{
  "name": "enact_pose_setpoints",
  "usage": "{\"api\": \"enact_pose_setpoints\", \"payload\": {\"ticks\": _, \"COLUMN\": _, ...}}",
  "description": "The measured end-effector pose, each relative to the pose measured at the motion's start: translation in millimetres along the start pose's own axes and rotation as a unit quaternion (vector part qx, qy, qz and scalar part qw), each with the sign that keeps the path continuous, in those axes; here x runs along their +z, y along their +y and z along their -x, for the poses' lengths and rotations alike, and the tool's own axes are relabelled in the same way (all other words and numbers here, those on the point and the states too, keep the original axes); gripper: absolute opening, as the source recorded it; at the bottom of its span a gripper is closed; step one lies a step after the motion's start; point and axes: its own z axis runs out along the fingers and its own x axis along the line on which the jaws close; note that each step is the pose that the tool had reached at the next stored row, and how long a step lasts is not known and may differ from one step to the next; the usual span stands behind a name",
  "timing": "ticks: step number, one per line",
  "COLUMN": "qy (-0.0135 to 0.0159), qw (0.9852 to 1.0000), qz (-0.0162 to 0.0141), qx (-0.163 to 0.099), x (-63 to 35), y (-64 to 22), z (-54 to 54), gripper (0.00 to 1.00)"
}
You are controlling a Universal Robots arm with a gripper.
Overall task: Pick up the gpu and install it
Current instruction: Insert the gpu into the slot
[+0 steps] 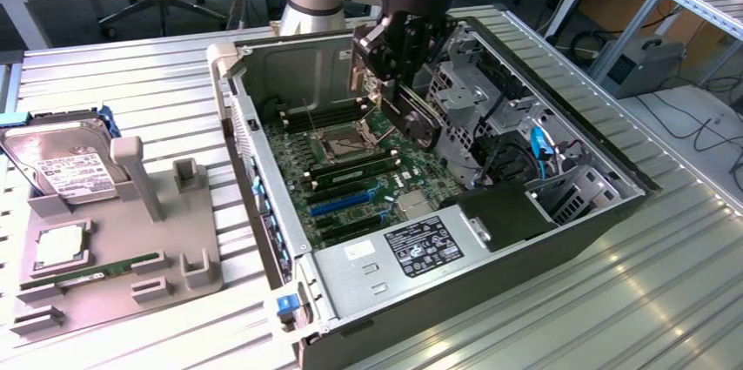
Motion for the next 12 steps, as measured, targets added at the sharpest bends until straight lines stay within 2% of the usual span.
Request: {"api": "enact_pose_setpoints", "payload": {"ticks": 12, "qy": -0.0007, "qw": 0.9997, "qz": 0.0007, "qx": -0.023, "x": 0.0, "y": 0.0, "z": 0.0, "gripper": 0.27}}
